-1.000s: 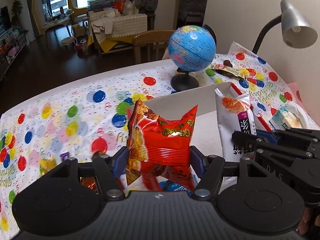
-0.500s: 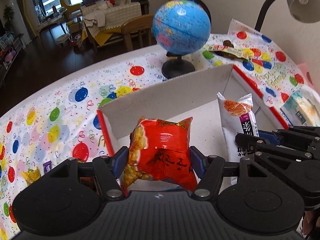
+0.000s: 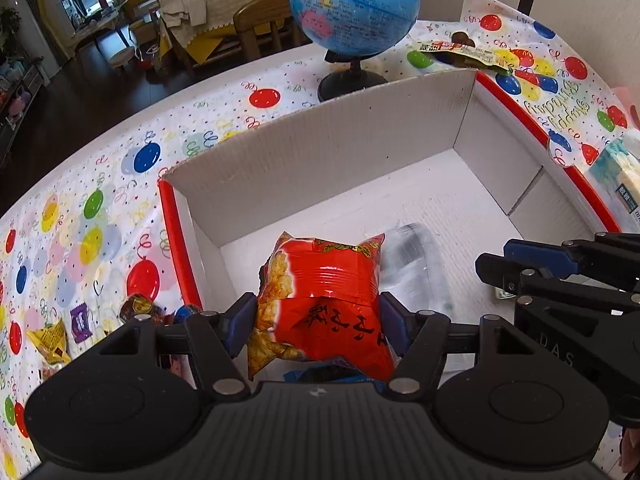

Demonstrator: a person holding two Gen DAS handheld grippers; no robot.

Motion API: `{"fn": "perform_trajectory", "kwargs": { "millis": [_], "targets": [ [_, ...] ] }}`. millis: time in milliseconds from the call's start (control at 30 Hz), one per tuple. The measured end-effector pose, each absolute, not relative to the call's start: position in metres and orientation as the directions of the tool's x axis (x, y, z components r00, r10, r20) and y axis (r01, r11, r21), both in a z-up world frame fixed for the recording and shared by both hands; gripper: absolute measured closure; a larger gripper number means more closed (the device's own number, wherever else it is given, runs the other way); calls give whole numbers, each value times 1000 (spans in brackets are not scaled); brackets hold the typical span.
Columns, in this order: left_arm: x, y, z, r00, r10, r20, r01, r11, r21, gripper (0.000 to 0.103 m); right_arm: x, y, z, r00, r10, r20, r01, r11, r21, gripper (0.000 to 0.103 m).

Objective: Organize snacks
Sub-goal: 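Open both tools to drop the red bag and white packet into the box, then move both tools back over the remaining snacks on the table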

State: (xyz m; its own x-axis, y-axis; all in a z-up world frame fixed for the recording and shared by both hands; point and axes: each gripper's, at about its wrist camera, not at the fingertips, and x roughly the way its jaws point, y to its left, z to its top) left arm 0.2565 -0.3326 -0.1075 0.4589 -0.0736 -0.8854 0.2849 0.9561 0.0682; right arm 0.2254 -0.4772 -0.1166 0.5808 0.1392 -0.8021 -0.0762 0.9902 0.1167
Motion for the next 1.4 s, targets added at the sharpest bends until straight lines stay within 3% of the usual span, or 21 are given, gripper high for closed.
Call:
{"fn": "perform_trajectory", "kwargs": {
  "millis": [367,733,1400],
  "targets": [
    [240,-324,-88,491,-113,-863,273,962,29,30,212,-480,-99,598,183,-780,-99,983,155,72],
    [213,-301,-55,544,-151,-825,252,968,-12,29,186,-475,-66,649,222,-728,-148,975,165,42],
    [146,-211,-3,651,-193,-734,212,975,-69,29,135,-408,-13,730,266,-630,-209,964,165,12]
  ]
}}
